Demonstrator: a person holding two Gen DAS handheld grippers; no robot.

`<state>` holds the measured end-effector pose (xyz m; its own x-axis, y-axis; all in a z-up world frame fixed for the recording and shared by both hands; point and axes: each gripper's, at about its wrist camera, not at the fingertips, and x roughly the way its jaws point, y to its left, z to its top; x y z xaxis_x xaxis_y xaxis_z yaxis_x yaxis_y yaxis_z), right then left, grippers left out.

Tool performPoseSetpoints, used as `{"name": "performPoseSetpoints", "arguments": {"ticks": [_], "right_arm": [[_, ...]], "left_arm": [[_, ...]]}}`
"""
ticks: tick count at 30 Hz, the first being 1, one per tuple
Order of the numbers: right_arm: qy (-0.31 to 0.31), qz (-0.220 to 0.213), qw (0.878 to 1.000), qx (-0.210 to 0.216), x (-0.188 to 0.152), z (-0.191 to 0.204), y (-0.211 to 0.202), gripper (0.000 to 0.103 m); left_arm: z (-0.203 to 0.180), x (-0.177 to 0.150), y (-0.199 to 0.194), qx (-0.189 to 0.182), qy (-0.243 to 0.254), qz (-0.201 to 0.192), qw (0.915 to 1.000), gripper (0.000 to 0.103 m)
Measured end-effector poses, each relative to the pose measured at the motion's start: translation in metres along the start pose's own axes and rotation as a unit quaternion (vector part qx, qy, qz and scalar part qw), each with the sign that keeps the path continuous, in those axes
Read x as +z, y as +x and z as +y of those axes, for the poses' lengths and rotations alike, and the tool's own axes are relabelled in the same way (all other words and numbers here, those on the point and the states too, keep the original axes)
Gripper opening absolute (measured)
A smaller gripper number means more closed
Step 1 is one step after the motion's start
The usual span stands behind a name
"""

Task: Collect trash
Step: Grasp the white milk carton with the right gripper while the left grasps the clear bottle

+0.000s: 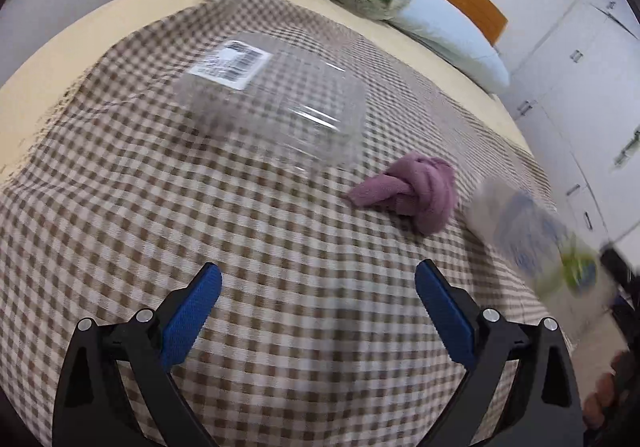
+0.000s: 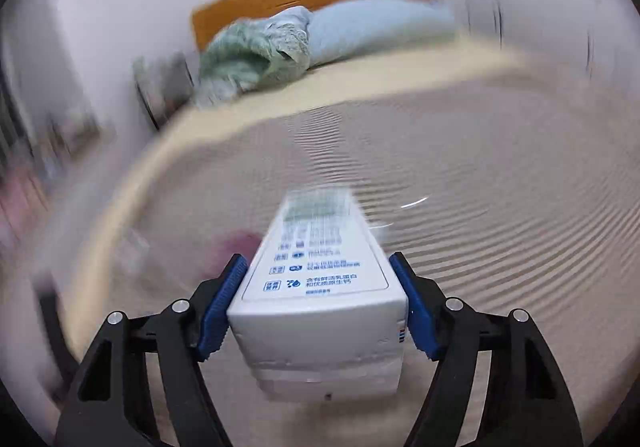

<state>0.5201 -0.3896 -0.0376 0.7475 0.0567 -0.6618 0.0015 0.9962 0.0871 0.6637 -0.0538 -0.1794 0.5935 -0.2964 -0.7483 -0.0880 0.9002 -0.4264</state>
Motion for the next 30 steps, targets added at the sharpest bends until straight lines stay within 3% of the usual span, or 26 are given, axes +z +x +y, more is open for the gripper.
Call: {"name": "performPoseSetpoints", "arguments": {"ticks": [2, 5, 8, 13, 16, 17, 19, 22, 25, 27, 30], "right_arm": [[-0.058, 0.019, 0.997, -0.049, -0.014, -0.007, -0.015, 0.070], [-0.090, 0.084, 0.991, -0.057, -0.056, -0.011, -0.009, 0.070], [-0.094, 0.114, 0.987, -0.070, -0.097, -0.014, 0.015, 0.073], [-0.055, 0.111, 0.991, -0.058, -0.109, -0.025, 0.027, 0.075], [-0.002, 0.110, 0.993, -0.042, -0.108, -0.037, 0.026, 0.067], [-0.007, 0.099, 0.993, -0.057, -0.104, -0.035, 0.019, 0.067], [-0.066, 0.037, 0.987, -0.141, -0.098, -0.022, -0.010, 0.067], [-0.060, 0.009, 0.988, -0.144, -0.095, -0.043, -0.039, 0.067], [-0.022, 0.009, 0.987, -0.160, -0.096, -0.086, -0.049, 0.067], [0.009, 0.009, 0.986, -0.166, -0.101, -0.115, -0.053, 0.067], [0.039, 0.013, 0.984, -0.174, -0.109, -0.143, -0.057, 0.067]], "left_arm": [[-0.011, -0.004, 0.001, -0.008, 0.025, 0.007, 0.9996, 0.094], [-0.029, -0.014, 0.005, -0.008, 0.070, 0.016, 0.9974, 0.094], [-0.042, -0.026, 0.009, 0.000, 0.098, 0.026, 0.9948, 0.094], [-0.054, -0.040, 0.009, -0.002, 0.116, 0.034, 0.9926, 0.094], [-0.062, -0.048, 0.004, -0.012, 0.130, 0.027, 0.9911, 0.094], [-0.065, -0.050, 0.003, -0.018, 0.133, 0.024, 0.9906, 0.094], [-0.068, -0.055, 0.002, -0.022, 0.140, 0.023, 0.9897, 0.094], [-0.076, -0.066, 0.004, -0.029, 0.155, 0.021, 0.9873, 0.094], [-0.093, -0.067, 0.002, -0.066, 0.164, 0.013, 0.9841, 0.094], [-0.111, -0.065, 0.003, -0.088, 0.169, 0.013, 0.9816, 0.094], [-0.162, -0.053, 0.015, -0.087, 0.216, 0.008, 0.9724, 0.093]]}}
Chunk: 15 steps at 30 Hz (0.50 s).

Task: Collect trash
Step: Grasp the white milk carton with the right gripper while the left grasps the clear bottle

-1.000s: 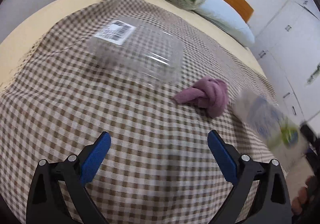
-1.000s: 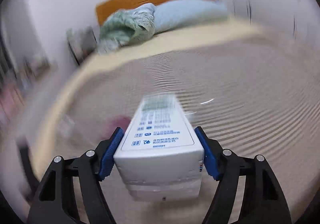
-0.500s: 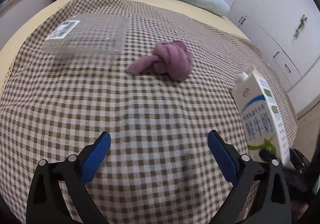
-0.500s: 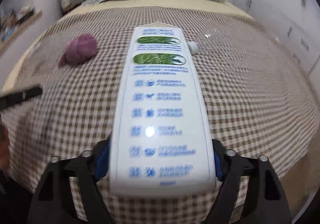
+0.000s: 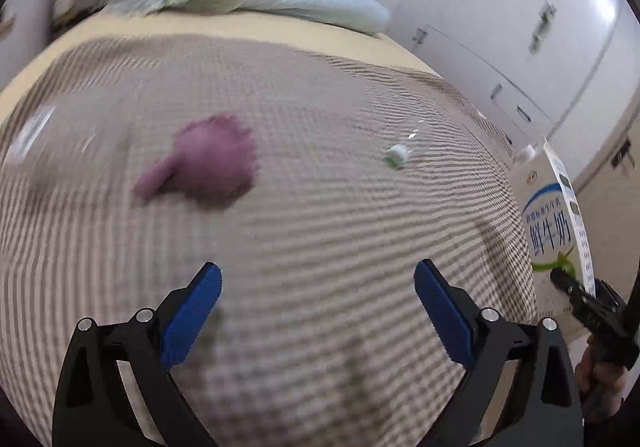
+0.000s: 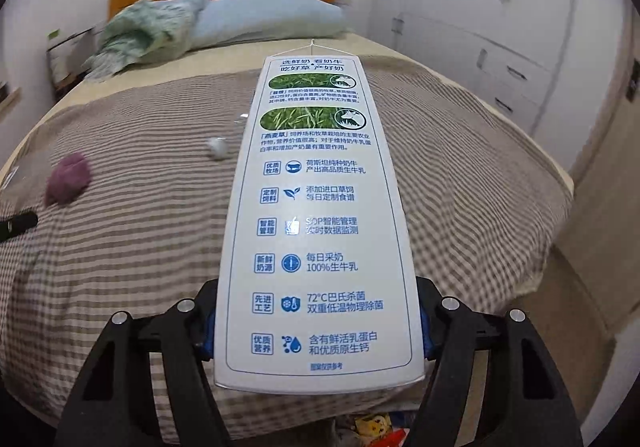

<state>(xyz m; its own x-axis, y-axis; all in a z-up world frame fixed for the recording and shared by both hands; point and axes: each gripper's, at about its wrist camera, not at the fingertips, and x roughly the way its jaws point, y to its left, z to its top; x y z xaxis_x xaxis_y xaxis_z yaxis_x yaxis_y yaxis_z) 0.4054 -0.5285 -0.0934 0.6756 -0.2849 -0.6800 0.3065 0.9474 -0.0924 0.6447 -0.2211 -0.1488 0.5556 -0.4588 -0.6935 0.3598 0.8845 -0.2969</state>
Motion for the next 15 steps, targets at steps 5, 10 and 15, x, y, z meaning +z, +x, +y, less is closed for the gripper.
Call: {"name": "performPoseSetpoints", "arguments": {"ticks": [5, 10, 15], "right_arm": [[0.022, 0.012, 1.000, 0.009, -0.006, -0.015, 0.018, 0.067], [0.052, 0.044, 0.997, 0.021, -0.010, -0.032, 0.054, 0.068], [0.044, 0.047, 0.998, 0.019, -0.012, -0.029, 0.073, 0.068]], "left_arm": [[-0.059, 0.055, 0.058, -0.014, 0.066, 0.030, 0.9973, 0.089], [-0.107, 0.097, 0.158, -0.023, 0.124, 0.084, 0.9884, 0.087], [-0.124, 0.120, 0.231, 0.009, 0.120, 0.108, 0.9868, 0.064]]}}
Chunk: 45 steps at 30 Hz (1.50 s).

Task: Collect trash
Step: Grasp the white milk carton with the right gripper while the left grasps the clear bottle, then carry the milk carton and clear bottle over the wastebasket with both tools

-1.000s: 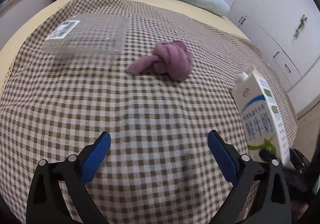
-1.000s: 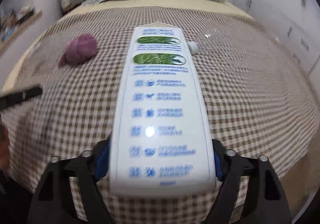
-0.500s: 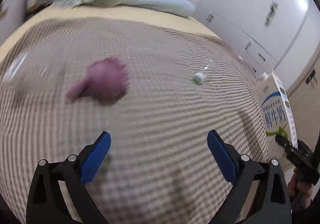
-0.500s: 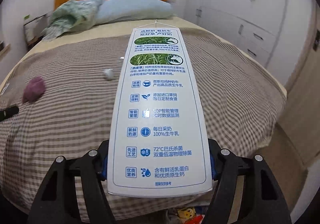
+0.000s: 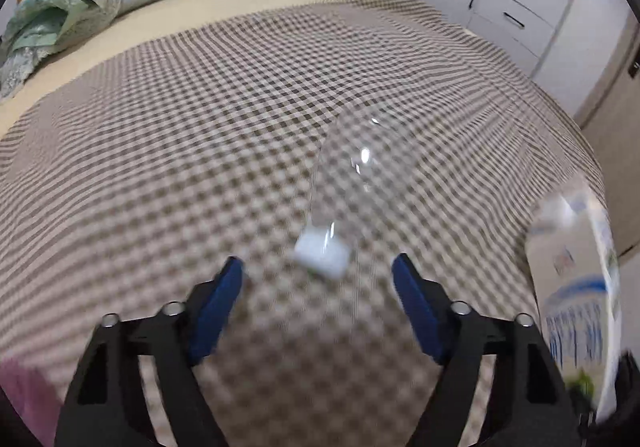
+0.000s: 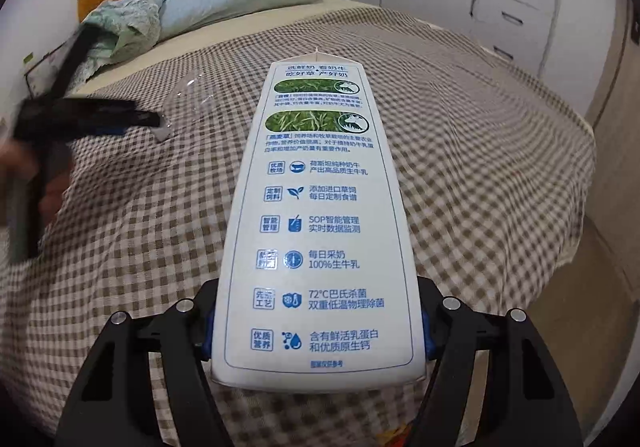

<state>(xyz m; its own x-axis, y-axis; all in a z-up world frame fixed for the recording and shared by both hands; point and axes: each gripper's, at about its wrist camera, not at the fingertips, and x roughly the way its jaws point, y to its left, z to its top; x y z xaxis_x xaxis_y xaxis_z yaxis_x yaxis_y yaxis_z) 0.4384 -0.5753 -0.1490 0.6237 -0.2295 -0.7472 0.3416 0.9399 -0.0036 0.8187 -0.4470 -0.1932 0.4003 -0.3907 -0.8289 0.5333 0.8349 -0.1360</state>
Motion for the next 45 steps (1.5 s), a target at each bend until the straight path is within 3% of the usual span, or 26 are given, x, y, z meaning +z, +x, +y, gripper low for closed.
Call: {"name": "performPoseSetpoints", "arguments": {"ticks": [2, 5, 10, 16, 19, 25, 28, 32, 36, 39, 45], "right_arm": [[-0.008, -0.006, 1.000, -0.004, -0.002, 0.005, 0.000, 0.068], [-0.005, -0.014, 1.000, -0.001, -0.007, 0.006, -0.002, 0.068], [0.002, -0.009, 1.000, 0.004, -0.006, 0.003, -0.002, 0.068], [0.019, 0.005, 1.000, 0.012, -0.003, -0.009, -0.010, 0.068], [0.007, 0.001, 1.000, 0.014, -0.014, -0.012, -0.038, 0.067], [0.019, 0.012, 1.000, -0.010, -0.080, -0.063, -0.098, 0.068], [0.029, 0.026, 0.998, -0.043, -0.123, -0.101, -0.135, 0.068], [0.005, 0.084, 0.992, -0.092, -0.198, -0.143, -0.158, 0.068], [0.015, 0.178, 0.980, -0.083, -0.281, -0.171, -0.137, 0.068], [0.005, 0.236, 0.970, -0.057, -0.319, -0.174, -0.101, 0.068], [-0.054, 0.281, 0.958, -0.034, -0.339, -0.167, -0.012, 0.069]], "left_arm": [[0.000, 0.009, 0.020, -0.013, -0.010, 0.019, 0.9997, 0.034], [0.000, 0.012, 0.026, -0.019, -0.025, 0.020, 0.9993, 0.032], [-0.007, -0.013, -0.004, -0.016, -0.027, 0.015, 0.9994, 0.032], [-0.027, -0.062, -0.084, 0.009, -0.015, -0.007, 0.9998, 0.032], [-0.036, -0.089, -0.135, 0.005, -0.014, -0.022, 0.9997, 0.032], [-0.077, -0.158, -0.221, -0.046, -0.019, -0.059, 0.9970, 0.032], [-0.101, -0.195, -0.244, -0.068, -0.025, -0.055, 0.9959, 0.032], [-0.134, -0.242, -0.250, -0.114, -0.030, -0.032, 0.9925, 0.032], [-0.149, -0.293, -0.229, -0.147, -0.057, 0.019, 0.9874, 0.032], [-0.155, -0.326, -0.206, -0.149, -0.069, 0.064, 0.9843, 0.032], [-0.169, -0.361, -0.189, -0.131, -0.077, 0.103, 0.9830, 0.032]]}}
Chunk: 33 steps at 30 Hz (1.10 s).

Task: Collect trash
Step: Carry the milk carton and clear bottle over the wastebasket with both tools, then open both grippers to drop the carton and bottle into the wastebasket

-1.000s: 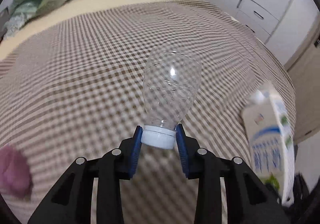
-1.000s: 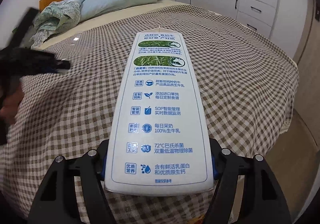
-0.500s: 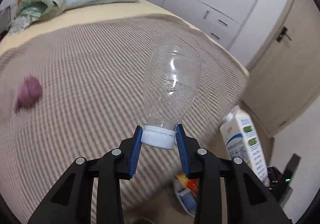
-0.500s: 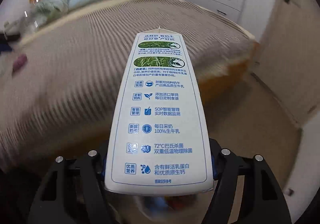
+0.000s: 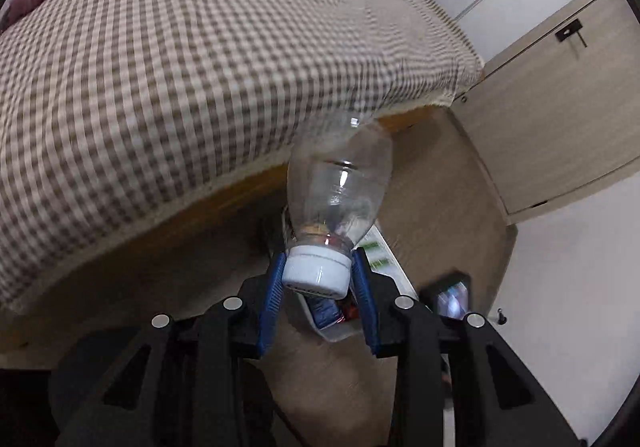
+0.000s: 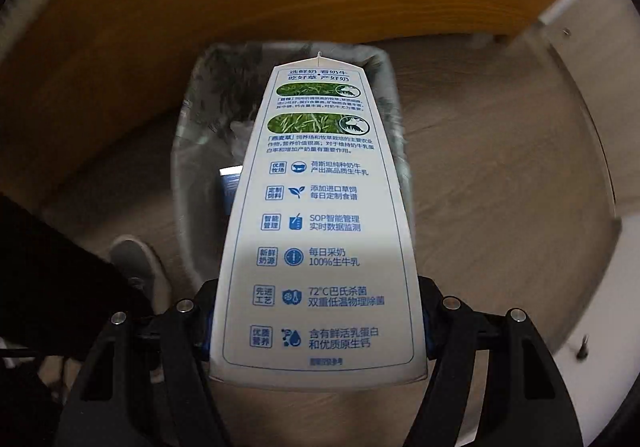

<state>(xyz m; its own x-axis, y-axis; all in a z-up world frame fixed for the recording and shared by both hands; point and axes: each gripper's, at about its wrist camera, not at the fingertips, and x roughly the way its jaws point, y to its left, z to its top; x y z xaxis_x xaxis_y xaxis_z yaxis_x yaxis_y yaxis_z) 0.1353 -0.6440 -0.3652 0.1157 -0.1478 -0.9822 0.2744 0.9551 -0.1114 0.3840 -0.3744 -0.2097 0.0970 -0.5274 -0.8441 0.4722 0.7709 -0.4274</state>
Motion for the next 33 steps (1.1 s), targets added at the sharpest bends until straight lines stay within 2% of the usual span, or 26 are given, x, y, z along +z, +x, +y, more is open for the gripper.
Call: {"name": "performPoseSetpoints", "arguments": {"ticks": [2, 3, 4, 6, 9, 12, 16, 17, 19, 21, 24, 25, 26, 27, 28, 29, 32, 33], "right_arm": [[-0.018, 0.006, 0.999, -0.026, 0.012, 0.002, 0.033, 0.071], [-0.025, 0.020, 0.999, -0.043, 0.012, -0.001, 0.053, 0.071], [-0.024, 0.054, 0.997, -0.054, 0.014, -0.005, 0.078, 0.072], [-0.010, 0.092, 0.995, -0.035, 0.013, -0.010, 0.098, 0.072], [0.020, 0.068, 0.997, -0.008, 0.004, -0.021, 0.090, 0.080], [0.052, 0.043, 0.998, 0.008, -0.011, -0.035, 0.069, 0.080], [0.090, -0.011, 0.996, 0.016, -0.041, -0.048, 0.031, 0.080], [0.105, -0.021, 0.994, 0.024, -0.046, -0.054, 0.024, 0.077], [0.132, -0.030, 0.990, 0.039, -0.055, -0.063, 0.019, 0.041], [0.150, -0.023, 0.988, 0.042, -0.051, -0.072, 0.017, 0.033], [0.178, -0.037, 0.982, 0.048, -0.050, -0.081, 0.013, 0.033], [0.183, -0.039, 0.981, 0.049, -0.049, -0.082, 0.012, 0.033], [0.186, -0.040, 0.980, 0.051, -0.050, -0.079, 0.010, 0.033], [0.188, -0.038, 0.980, 0.056, -0.050, -0.076, 0.009, 0.033], [0.188, -0.037, 0.980, 0.058, -0.049, -0.071, 0.008, 0.033], [0.190, -0.041, 0.979, 0.060, -0.050, -0.068, 0.007, 0.033], [0.186, -0.050, 0.980, 0.057, -0.056, -0.061, 0.000, 0.033], [0.187, -0.049, 0.980, 0.056, -0.055, -0.060, 0.004, 0.033]], "left_arm": [[-0.010, -0.005, 0.009, 0.008, -0.001, 0.007, 0.9999, 0.032], [-0.012, -0.008, 0.014, 0.014, -0.001, 0.010, 0.9999, 0.032], [-0.015, -0.011, 0.020, 0.020, 0.001, 0.016, 0.9997, 0.032], [-0.018, -0.014, 0.033, 0.027, 0.005, 0.027, 0.9992, 0.032], [-0.026, -0.016, 0.057, 0.029, 0.009, 0.054, 0.9981, 0.032], [-0.036, -0.012, 0.093, 0.030, 0.015, 0.091, 0.9953, 0.031], [-0.049, -0.013, 0.140, 0.038, 0.033, 0.124, 0.9910, 0.031], [-0.052, -0.013, 0.155, 0.043, 0.036, 0.136, 0.9892, 0.031], [-0.059, -0.006, 0.174, 0.043, 0.040, 0.149, 0.9871, 0.031], [-0.066, 0.006, 0.201, 0.049, 0.048, 0.163, 0.9842, 0.031], [-0.080, 0.014, 0.243, 0.050, 0.057, 0.190, 0.9788, 0.031], [-0.084, 0.018, 0.263, 0.059, 0.067, 0.195, 0.9767, 0.034], [-0.085, 0.022, 0.283, 0.091, 0.077, 0.186, 0.9754, 0.045], [-0.084, 0.023, 0.296, 0.124, 0.084, 0.175, 0.9732, 0.080], [-0.079, 0.024, 0.308, 0.153, 0.087, 0.161, 0.9710, 0.085], [-0.072, 0.023, 0.315, 0.158, 0.080, 0.158, 0.9714, 0.085], [-0.050, 0.015, 0.319, 0.122, 0.024, 0.194, 0.9731, 0.085], [-0.042, 0.012, 0.317, 0.122, 0.003, 0.203, 0.9715, 0.085]]}}
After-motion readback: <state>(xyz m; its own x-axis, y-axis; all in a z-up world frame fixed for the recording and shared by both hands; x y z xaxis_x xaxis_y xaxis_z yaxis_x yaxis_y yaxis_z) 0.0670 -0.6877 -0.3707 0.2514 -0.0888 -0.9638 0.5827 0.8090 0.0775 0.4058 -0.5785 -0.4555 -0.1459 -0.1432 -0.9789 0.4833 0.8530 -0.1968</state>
